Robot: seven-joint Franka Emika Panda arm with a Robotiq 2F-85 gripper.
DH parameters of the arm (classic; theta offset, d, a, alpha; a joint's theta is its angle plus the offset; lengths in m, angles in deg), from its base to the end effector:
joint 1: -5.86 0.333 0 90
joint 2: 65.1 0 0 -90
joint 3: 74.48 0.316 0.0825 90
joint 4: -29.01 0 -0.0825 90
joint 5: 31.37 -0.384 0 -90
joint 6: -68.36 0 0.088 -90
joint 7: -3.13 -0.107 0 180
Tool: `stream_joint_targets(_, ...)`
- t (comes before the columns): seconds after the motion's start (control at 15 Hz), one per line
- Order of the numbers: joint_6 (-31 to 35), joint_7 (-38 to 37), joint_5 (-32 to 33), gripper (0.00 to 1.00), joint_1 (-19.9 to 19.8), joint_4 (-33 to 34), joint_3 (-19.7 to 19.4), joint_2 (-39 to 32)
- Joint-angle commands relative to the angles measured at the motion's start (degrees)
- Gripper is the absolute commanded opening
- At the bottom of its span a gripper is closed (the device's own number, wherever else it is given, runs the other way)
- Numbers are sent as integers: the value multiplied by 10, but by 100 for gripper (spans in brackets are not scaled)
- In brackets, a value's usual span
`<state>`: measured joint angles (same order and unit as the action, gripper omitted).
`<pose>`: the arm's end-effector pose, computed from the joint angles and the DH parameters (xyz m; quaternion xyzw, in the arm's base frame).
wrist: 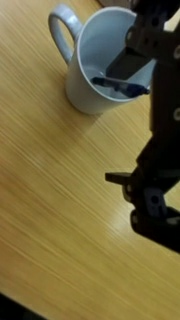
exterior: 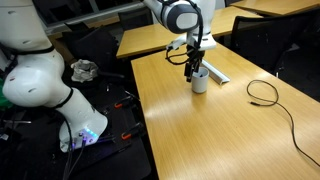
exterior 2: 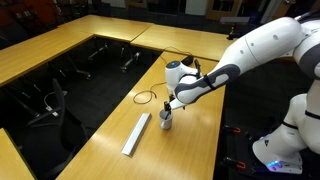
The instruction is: Move the white mug forward
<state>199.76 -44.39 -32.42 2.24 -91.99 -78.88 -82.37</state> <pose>0.5590 -0.0780 0.2623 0.8807 -0.4699 -0.0542 0.0248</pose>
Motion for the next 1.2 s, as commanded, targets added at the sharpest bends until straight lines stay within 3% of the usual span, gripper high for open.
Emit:
stream_joint_targets(0.0,-14,-11,-31,90,15,43,-15,-39)
stream_joint_targets(0.13,-16,-11,-38,79,20,54,-17,-55)
stream_joint_targets(0.27,-14,-11,-38,52,25,63,-21,-69)
stream_joint_targets(0.73,-12,-4,-26,1,42,73,-33,-93)
stream_joint_targets(1.13,6,7,-19,3,47,47,-42,-68)
